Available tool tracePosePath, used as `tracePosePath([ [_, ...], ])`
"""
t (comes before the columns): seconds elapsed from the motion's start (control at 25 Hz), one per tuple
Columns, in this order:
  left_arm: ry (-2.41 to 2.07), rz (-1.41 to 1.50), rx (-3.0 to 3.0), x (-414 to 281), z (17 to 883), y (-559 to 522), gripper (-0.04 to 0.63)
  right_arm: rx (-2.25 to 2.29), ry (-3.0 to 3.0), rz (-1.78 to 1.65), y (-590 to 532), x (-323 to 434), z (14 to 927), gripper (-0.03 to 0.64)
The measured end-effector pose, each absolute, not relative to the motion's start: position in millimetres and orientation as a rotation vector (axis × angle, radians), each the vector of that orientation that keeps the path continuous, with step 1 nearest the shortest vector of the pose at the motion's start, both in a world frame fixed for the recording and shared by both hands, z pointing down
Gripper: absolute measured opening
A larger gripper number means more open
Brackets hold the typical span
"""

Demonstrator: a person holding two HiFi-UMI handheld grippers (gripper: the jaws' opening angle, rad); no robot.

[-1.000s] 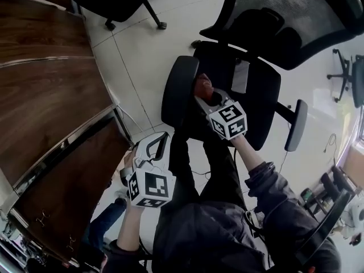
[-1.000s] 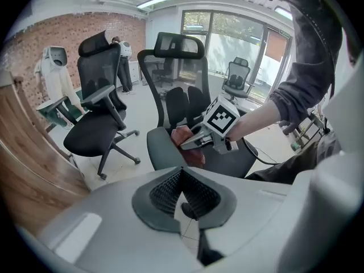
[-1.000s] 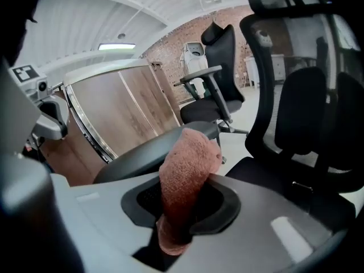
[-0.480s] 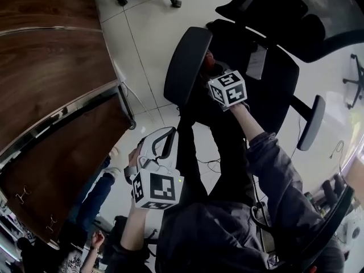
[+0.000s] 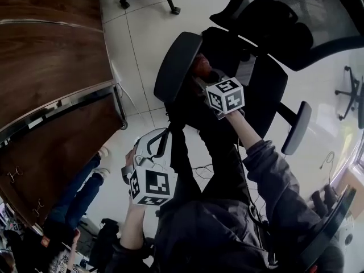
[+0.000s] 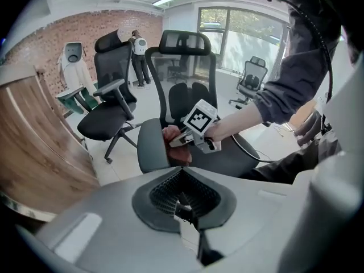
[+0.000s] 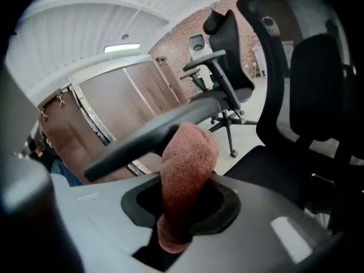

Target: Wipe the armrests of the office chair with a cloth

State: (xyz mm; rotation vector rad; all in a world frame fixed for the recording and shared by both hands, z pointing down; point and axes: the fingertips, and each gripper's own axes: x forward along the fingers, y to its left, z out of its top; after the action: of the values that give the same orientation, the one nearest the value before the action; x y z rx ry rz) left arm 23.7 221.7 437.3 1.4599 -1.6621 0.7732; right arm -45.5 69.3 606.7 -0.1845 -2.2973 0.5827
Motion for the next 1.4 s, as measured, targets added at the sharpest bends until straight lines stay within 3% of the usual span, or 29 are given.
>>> tracePosePath([
  [0.28, -1.730, 0.731, 1.506, 7, 422, 197, 0.015, -0.268, -2.431, 0.591, 54, -22, 483, 0.091],
  [0.64, -1.807, 0.703, 1.489, -64, 419, 196, 0.015, -0.428, -2.433, 0.283, 57, -84, 438, 0.091],
  [1.0, -1.880, 0.609, 1.433, -150, 425, 221, 0.015, -0.678, -2.262, -0.036, 71, -159, 462, 0.091],
  [1.4, -1.869, 0.524, 1.302, -178, 459, 283, 0.015, -1.153, -1.718, -0.292, 118, -203, 551, 0.089],
])
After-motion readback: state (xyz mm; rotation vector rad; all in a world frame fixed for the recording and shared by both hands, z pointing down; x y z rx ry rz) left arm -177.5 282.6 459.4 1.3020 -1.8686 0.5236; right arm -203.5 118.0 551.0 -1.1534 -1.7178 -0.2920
